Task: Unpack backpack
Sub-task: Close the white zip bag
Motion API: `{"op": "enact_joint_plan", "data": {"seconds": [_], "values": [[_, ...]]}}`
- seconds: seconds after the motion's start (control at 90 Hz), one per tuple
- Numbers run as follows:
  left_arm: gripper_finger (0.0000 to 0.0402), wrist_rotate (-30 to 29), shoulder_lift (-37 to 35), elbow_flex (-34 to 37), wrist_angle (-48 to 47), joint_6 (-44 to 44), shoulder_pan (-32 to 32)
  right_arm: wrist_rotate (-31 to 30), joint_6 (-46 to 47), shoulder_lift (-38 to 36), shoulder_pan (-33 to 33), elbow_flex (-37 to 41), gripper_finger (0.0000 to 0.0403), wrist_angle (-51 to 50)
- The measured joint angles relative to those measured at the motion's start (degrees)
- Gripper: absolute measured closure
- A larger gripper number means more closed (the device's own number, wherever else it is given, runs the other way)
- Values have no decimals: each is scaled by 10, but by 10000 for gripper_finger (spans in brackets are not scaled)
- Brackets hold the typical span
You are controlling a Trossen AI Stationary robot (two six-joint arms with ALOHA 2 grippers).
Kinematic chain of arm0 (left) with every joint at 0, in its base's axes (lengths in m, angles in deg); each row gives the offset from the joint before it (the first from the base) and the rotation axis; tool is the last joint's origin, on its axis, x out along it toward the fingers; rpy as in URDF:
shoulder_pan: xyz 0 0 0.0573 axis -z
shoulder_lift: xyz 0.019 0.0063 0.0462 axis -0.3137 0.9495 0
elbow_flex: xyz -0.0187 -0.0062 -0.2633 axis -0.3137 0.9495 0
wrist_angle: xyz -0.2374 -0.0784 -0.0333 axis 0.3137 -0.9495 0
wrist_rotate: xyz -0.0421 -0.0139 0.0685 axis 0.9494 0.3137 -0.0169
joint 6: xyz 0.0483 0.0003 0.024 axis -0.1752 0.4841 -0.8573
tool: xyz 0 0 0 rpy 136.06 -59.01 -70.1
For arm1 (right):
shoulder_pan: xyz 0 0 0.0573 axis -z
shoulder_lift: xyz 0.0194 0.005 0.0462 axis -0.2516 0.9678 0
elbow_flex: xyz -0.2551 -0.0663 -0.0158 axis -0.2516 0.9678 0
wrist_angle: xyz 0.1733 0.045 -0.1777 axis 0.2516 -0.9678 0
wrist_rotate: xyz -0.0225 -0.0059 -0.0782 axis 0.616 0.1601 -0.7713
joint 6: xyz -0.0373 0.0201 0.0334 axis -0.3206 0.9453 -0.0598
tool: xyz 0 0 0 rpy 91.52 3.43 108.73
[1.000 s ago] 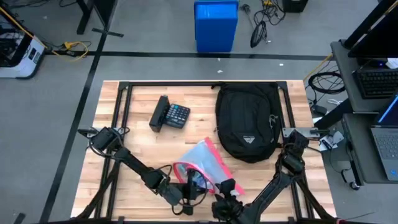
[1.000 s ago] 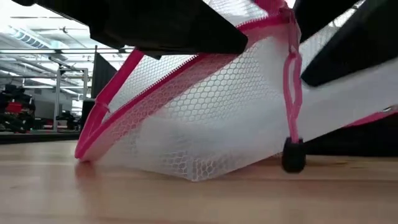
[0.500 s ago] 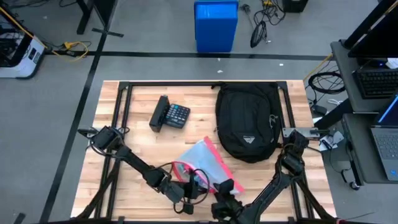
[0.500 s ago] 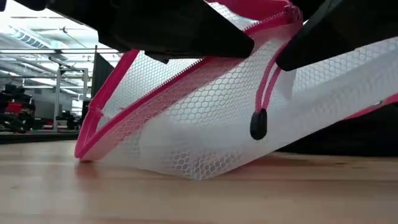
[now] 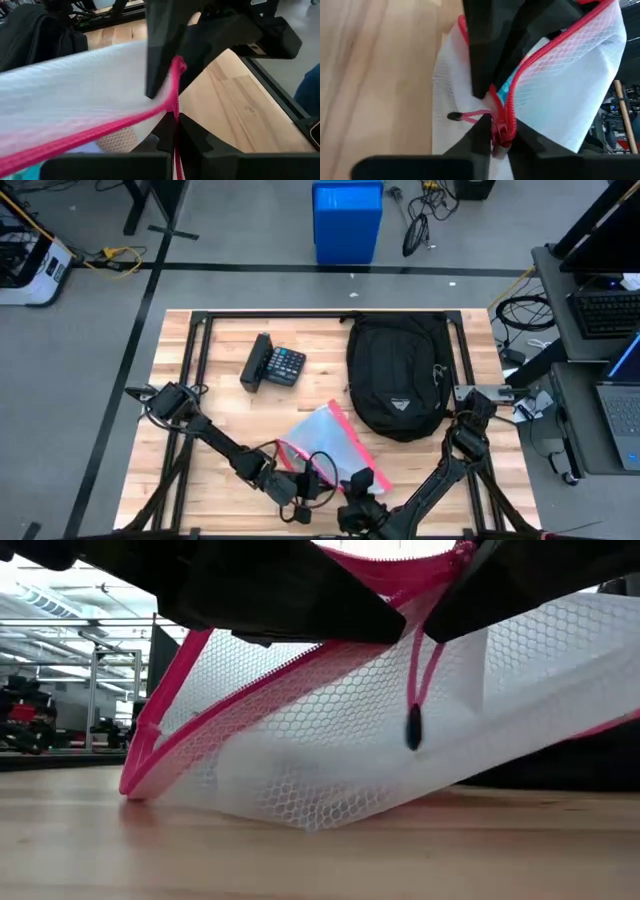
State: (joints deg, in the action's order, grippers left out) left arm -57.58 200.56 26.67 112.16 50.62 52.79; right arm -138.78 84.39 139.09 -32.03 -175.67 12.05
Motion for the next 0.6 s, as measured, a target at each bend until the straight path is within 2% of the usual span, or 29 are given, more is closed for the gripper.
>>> {"op": "enact_joint_plan", "data": {"seconds": [0.078,0.211,0.6], "values": [[402,0,0,0,0,0,0,13,0,0,0,0,393,2],[395,-2,0,0,1,0,2,18,9,0,0,0,388,2],[312,-21,-67,0,10,-27,43,38,17,-19,0,0,392,7]]}}
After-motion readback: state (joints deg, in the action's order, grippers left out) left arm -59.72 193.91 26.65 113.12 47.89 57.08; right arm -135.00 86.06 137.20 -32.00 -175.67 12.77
